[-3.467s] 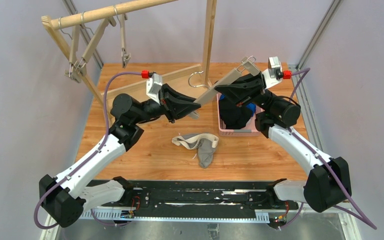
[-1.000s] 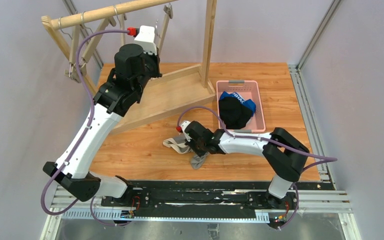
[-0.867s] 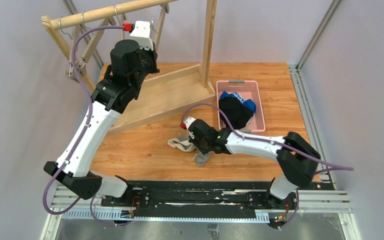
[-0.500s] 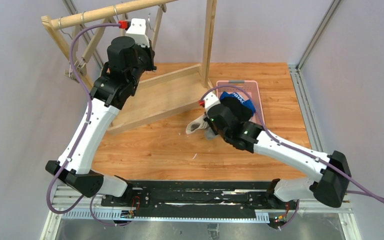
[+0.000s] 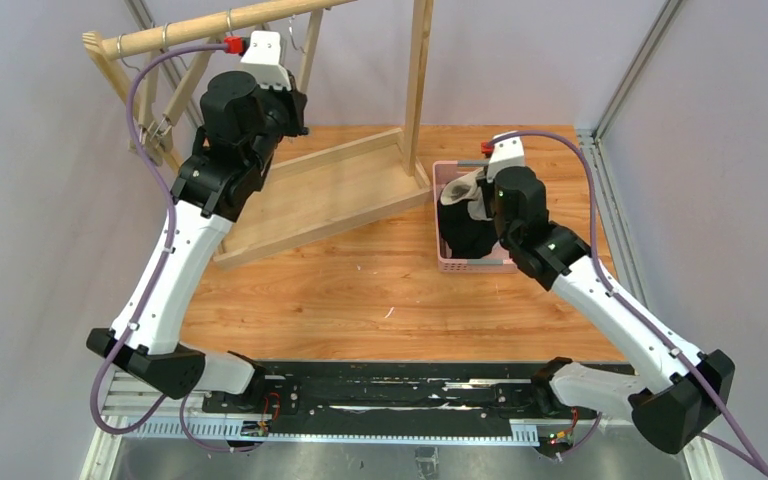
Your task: Remove the underwear clipped to the hanger
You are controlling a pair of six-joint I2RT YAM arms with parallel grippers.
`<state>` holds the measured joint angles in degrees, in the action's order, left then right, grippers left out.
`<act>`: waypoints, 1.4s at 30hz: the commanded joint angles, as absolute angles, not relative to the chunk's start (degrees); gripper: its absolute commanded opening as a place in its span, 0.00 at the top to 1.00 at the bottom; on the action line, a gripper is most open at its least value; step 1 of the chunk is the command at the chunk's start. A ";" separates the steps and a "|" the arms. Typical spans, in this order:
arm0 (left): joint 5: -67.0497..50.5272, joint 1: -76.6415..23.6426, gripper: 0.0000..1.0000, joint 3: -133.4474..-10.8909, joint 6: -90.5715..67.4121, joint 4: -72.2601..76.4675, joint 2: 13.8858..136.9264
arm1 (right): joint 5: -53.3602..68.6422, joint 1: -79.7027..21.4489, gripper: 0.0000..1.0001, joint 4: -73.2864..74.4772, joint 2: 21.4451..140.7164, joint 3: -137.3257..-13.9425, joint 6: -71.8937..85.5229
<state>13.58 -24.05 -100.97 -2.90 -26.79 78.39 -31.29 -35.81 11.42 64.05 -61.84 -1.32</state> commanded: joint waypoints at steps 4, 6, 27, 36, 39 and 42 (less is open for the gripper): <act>14.11 -23.12 1.00 -102.93 -2.50 -21.56 75.26 | -23.05 -24.10 1.00 4.67 67.58 -59.40 -0.03; 14.36 -22.80 1.00 -104.10 -2.40 -21.62 75.87 | -20.50 -21.97 0.99 4.16 69.42 -58.70 1.03; 12.73 -20.48 1.00 -112.48 -4.70 -24.42 87.93 | -13.46 -21.56 0.99 -0.08 77.09 -50.09 1.43; 13.05 -20.04 0.75 -104.92 -6.06 -21.76 84.93 | -13.74 -21.53 1.00 1.95 80.31 -52.47 1.14; 12.49 -20.03 0.74 -102.23 -5.98 -19.95 82.57 | -13.83 -21.53 0.80 2.84 81.81 -53.71 0.97; 12.03 -20.03 0.67 -100.94 -5.78 -19.51 79.97 | -14.27 -21.53 0.47 3.74 83.51 -55.43 1.03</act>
